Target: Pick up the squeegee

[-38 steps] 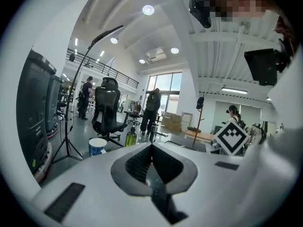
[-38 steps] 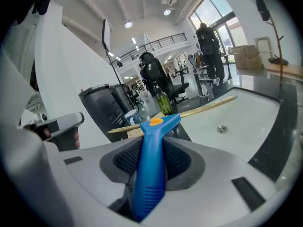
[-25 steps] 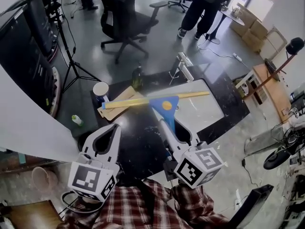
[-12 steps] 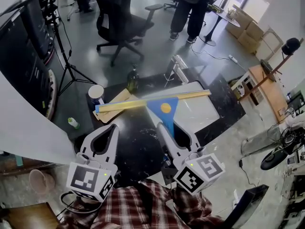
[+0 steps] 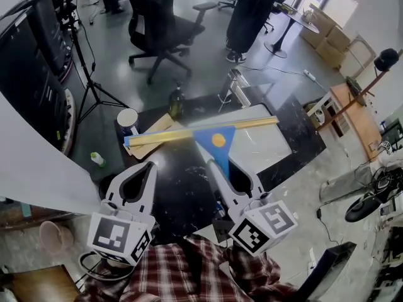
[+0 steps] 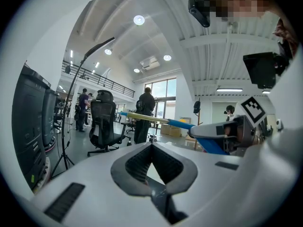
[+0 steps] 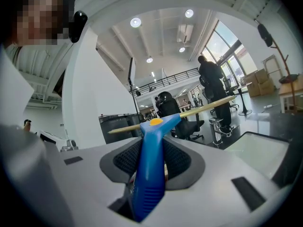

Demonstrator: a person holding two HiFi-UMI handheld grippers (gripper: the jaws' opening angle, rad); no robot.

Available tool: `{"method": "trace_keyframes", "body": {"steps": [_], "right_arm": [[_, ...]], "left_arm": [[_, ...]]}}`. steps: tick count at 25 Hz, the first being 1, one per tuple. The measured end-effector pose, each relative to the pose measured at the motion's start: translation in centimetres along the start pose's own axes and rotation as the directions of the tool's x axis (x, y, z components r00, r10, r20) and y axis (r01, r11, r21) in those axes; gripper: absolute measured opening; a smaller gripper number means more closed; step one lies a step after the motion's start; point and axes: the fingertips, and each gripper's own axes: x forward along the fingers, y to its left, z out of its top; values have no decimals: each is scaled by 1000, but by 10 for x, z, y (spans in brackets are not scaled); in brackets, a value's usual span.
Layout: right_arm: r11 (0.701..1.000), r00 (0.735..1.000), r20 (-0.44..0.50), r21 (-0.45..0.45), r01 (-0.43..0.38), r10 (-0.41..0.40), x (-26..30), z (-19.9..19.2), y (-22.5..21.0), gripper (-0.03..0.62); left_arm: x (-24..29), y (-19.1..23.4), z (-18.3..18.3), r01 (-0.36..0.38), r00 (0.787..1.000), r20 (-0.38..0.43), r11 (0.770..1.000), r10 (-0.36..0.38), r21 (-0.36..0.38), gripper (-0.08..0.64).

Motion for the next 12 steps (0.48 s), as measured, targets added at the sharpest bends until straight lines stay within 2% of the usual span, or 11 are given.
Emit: {"method": "trace_keyframes", "body": {"steps": [12], "right_arm": [[1000, 1000, -6, -10, -8, 8, -3, -2, 6, 141]], "left_arm": [[-4, -6, -2, 10, 1000, -1, 1000, -10, -3, 9]]}}
